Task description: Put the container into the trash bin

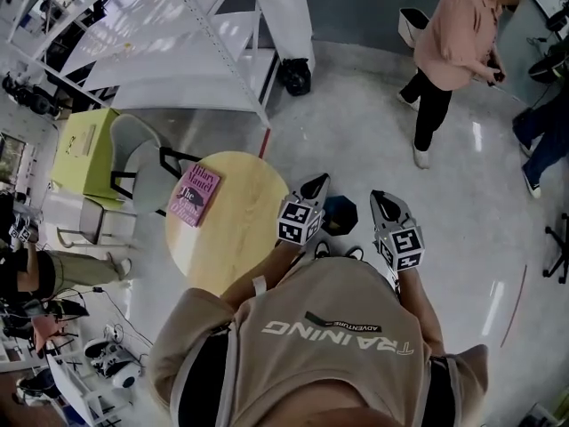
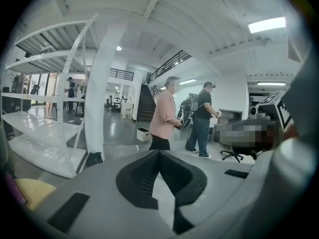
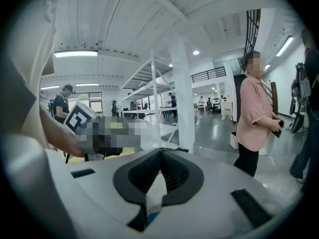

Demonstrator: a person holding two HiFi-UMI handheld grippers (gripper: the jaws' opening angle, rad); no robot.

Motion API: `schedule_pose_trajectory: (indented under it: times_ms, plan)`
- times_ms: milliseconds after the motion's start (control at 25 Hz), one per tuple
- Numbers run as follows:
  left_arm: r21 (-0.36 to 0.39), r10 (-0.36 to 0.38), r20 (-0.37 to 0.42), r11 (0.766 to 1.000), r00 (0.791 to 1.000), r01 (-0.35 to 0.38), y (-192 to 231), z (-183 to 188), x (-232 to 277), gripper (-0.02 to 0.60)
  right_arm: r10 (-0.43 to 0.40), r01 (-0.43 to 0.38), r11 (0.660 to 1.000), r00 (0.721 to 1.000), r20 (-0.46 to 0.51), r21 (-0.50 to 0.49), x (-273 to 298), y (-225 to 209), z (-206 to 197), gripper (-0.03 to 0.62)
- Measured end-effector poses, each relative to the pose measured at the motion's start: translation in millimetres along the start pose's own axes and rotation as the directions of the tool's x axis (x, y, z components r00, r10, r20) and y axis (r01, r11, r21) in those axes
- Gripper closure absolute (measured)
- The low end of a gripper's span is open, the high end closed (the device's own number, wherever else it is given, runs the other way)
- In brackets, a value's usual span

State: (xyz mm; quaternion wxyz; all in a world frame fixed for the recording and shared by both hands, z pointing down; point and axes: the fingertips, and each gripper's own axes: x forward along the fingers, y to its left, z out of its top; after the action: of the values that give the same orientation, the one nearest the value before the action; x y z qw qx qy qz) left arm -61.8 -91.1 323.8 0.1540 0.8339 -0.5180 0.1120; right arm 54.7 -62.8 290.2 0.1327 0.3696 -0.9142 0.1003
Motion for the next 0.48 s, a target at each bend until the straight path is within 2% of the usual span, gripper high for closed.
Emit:
schedule_pose_trajectory:
  times_ms: [480]
  plan:
    - [-0.003, 0.015, -0.020, 1.000, 1.000, -0.015, -0.2, -5.2, 1.2, 0.571, -0.018, 0.018, 1.000, 1.000, -0.024, -0.006, -7.9, -14.8, -6.7, 0.599]
